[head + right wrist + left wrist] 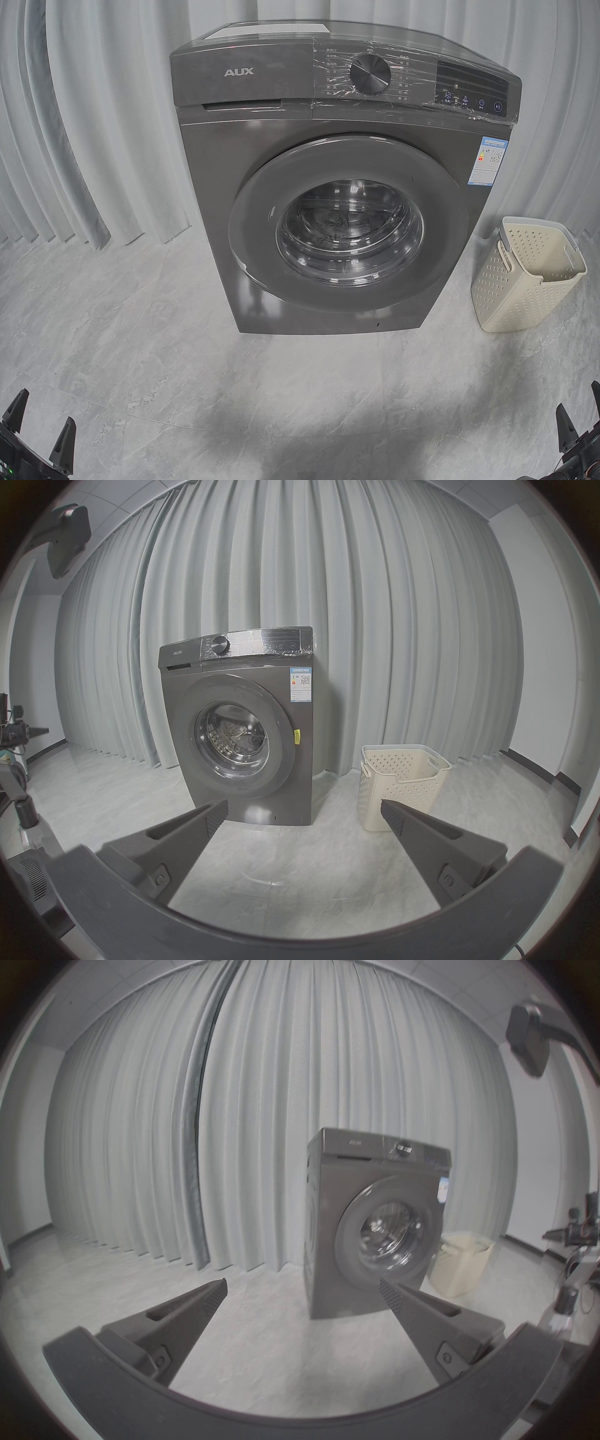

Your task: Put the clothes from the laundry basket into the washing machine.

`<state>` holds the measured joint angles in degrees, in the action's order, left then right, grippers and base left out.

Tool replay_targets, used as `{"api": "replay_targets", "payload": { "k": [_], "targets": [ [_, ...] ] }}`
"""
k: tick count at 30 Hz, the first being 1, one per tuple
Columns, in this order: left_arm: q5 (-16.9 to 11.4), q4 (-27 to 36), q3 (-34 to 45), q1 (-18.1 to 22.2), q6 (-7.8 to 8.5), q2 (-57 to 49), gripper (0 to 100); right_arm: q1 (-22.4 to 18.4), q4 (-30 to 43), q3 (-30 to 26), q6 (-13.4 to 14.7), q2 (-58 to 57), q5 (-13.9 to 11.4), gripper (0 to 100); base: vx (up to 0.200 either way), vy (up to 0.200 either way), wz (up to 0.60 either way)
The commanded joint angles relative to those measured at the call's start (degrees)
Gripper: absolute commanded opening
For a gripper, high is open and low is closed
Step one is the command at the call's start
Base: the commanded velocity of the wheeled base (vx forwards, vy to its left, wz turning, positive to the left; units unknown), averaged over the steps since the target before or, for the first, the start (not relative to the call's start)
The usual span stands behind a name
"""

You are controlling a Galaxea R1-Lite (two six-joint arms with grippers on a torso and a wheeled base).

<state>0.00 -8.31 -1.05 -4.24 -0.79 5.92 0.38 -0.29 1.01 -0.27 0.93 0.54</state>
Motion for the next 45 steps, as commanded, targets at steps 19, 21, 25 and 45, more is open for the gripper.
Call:
{"api": "replay_targets", "payload": {
  "k": [19,21,25,45],
  "targets": [
    [0.62,8.23,0.96,4.33,0.7,-5.66,100,2.52,1.7,15.25,1.5,14.37,-12.93,100,0.0,0.0,0.0],
    [0.53,8.23,0.96,4.42,1.06,-5.75,100,2.43,0.91,14.98,2.73,19.2,-16.71,100,0.0,0.0,0.0],
    [0.53,8.23,1.05,4.33,0.7,-5.75,100,2.52,-0.15,15.69,2.47,27.2,-23.56,100,0.0,0.0,0.0],
    [0.62,8.23,0.96,4.33,0.7,-5.75,100,13.95,-24.23,16.21,9.94,62.09,-24.79,100,0.0,-0.06,0.0]
  ]
}}
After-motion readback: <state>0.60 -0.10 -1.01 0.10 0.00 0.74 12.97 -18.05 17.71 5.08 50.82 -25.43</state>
